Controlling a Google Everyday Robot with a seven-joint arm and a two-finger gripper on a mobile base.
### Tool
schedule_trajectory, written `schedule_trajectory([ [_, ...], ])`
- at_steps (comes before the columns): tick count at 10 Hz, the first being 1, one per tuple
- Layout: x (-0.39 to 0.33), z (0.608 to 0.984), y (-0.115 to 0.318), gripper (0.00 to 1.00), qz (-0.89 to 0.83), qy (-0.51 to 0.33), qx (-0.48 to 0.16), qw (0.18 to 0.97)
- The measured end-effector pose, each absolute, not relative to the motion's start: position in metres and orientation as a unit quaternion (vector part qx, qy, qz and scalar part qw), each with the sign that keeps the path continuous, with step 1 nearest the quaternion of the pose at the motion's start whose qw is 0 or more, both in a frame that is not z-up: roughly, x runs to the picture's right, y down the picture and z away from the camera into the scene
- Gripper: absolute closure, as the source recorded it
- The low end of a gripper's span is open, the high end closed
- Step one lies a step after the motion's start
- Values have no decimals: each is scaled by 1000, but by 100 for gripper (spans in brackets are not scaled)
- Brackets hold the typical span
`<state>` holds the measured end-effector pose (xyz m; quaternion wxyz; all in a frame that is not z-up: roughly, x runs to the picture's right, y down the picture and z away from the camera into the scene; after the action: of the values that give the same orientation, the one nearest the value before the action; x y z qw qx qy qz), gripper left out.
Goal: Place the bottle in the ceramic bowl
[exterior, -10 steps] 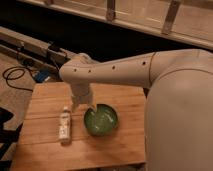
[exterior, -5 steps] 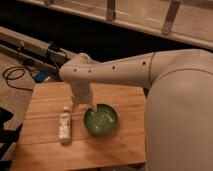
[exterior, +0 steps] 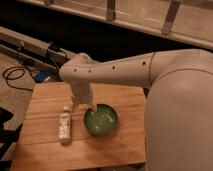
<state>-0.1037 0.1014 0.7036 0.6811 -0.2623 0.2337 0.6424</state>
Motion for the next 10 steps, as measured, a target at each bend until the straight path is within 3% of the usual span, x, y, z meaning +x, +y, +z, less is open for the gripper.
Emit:
schedule_trajectory([
  [4,-104,703,101,35,642,230,-258,684],
  [10,-152,723,103,35,640,138,-222,723],
])
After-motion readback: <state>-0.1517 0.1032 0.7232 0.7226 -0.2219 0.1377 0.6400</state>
